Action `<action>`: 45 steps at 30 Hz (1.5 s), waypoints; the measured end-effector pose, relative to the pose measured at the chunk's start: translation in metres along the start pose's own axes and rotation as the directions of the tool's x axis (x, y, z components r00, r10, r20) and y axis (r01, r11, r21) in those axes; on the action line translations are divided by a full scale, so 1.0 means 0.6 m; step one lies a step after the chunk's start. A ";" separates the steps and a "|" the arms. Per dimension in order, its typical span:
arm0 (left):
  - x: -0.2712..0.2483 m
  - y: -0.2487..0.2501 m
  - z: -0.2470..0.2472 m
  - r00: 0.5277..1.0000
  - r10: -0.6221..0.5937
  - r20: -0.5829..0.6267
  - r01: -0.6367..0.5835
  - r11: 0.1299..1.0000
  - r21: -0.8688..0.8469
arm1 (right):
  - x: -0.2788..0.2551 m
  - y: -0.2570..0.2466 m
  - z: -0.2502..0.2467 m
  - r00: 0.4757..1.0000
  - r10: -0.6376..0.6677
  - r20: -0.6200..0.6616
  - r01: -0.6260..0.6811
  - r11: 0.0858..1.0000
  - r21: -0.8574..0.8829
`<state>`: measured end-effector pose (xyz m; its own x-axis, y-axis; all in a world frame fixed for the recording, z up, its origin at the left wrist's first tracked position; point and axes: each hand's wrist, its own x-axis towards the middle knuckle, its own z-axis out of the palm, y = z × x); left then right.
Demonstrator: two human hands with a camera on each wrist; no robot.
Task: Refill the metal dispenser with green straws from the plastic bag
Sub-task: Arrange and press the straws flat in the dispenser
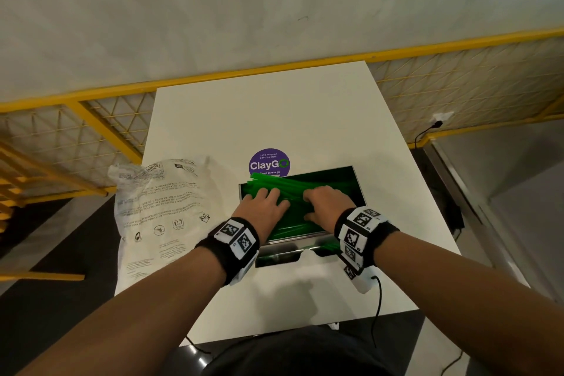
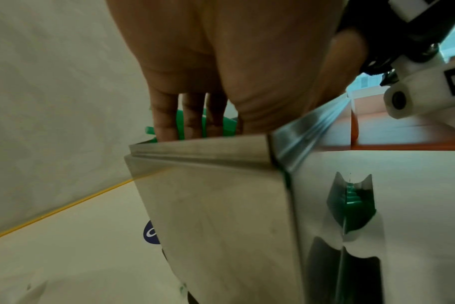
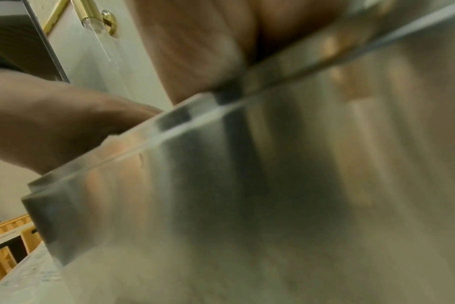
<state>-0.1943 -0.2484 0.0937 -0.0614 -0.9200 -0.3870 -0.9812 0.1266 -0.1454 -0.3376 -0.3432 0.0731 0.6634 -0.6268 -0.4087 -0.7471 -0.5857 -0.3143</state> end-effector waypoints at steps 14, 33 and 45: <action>0.024 -0.001 -0.013 0.980 -0.018 0.197 0.006 0.998 0.064 | -0.004 0.030 0.005 0.999 0.041 -0.016 -0.040 0.996 0.083; 0.036 -0.048 -0.051 0.936 0.091 0.339 -0.062 0.994 -0.095 | 0.005 0.041 0.019 0.993 0.115 -0.017 -0.108 0.968 0.226; 0.001 -0.078 -0.079 0.936 0.067 0.345 -0.118 0.985 0.130 | 0.007 0.040 0.020 0.995 0.101 0.013 -0.101 0.964 0.245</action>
<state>-0.1574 -0.2723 0.1436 -0.0598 -0.7253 -0.6858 -0.9351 0.2811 -0.2158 -0.3531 -0.3537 0.0533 0.5841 -0.6761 -0.4492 -0.7977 -0.3756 -0.4719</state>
